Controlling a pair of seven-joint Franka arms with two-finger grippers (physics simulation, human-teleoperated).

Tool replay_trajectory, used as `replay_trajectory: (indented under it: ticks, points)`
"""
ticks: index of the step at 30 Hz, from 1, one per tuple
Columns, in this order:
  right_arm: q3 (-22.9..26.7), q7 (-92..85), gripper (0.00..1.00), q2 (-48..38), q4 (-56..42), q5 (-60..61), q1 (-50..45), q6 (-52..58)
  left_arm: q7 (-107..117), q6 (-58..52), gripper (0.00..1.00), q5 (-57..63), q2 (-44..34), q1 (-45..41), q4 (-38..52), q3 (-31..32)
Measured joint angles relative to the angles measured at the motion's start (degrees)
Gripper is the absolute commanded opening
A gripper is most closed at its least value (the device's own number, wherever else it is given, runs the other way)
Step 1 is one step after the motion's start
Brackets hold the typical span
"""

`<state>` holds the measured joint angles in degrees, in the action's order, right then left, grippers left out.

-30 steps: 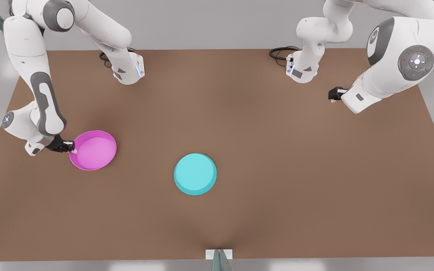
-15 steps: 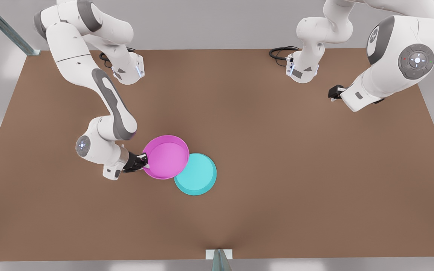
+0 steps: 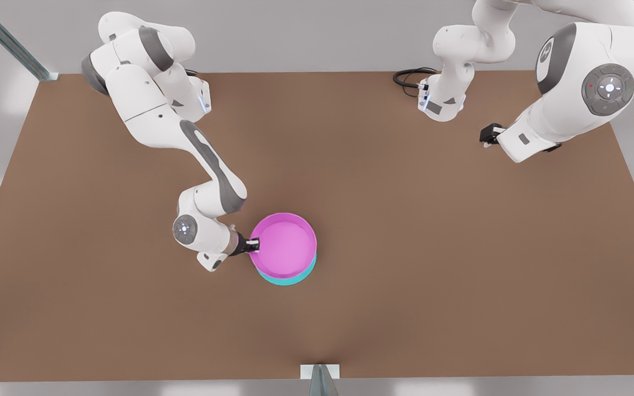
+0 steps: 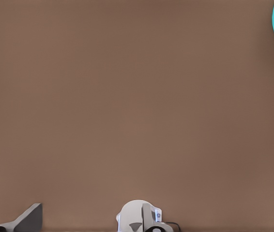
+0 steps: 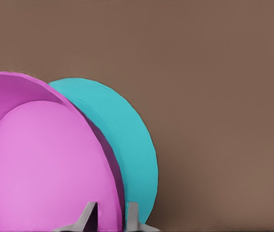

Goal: Flip the blue plate over with the left arm, and stack the pink plate on top of the blue plate with the right arm

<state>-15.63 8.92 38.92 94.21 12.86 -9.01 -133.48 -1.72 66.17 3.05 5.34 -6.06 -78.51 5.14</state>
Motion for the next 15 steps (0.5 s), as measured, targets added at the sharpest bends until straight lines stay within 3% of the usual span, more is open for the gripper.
replay_trajectory:
  ticks: [3,6,11,13,15]
  points:
    - [0.0,4.33,1.0,-0.38,-0.56,-0.6,0.9,-0.17,-0.12,0.03,1.0,0.0,0.0,-0.01,0.0,0.03]
    - [0.04,8.07,1.0,-3.04,-8.28,-1.26,6.13,3.6,-0.23,0.03,1.0,0.0,-0.01,-0.02,0.0,0.02]
    - [0.11,9.71,1.0,-3.57,-23.47,-9.06,25.32,23.37,-0.37,0.03,1.0,0.0,-0.01,0.0,0.0,0.02]
    - [-0.08,8.88,1.0,-5.1,-31.79,-14.2,25.96,32.42,-0.41,0.01,1.0,0.0,-0.01,0.0,0.0,0.02]
    - [2.03,7.56,1.0,-13.54,-32.12,-18.01,22.33,39.1,-0.45,0.0,1.0,0.0,-0.01,0.0,0.0,0.02]
